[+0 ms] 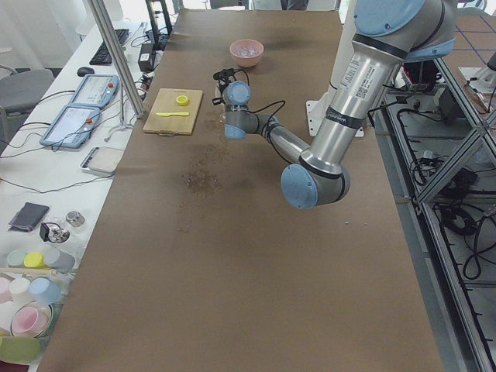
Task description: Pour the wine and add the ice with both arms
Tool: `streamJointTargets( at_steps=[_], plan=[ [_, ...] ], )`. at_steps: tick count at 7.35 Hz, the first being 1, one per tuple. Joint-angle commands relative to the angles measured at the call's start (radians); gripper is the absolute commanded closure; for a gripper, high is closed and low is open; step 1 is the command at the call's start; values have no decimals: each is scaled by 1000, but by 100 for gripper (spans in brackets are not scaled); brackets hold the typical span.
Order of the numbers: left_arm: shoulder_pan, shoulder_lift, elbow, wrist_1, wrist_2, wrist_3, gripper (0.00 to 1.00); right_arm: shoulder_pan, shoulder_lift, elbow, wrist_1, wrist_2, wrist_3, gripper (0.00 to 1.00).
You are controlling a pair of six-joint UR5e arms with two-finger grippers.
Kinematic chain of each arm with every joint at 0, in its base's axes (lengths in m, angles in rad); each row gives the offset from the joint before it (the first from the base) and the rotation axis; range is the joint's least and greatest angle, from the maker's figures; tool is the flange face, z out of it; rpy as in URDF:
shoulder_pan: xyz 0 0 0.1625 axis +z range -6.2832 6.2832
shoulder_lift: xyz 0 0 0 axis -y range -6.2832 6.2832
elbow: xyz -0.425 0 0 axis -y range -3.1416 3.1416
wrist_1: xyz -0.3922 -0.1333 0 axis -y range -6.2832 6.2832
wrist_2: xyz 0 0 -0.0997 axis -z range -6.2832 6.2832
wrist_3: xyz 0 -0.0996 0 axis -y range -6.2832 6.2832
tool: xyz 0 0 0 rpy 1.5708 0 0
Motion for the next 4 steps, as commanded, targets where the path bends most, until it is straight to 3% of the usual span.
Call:
streamJointTargets(
  at_steps=[1, 4],
  plan=[
    [10, -20, -87, 217, 3, 53, 100, -1, 0, 0, 0, 0, 0, 0],
    [36, -51, -92, 313, 16, 77, 100, -1, 0, 0, 0, 2, 0, 0]
  ],
)
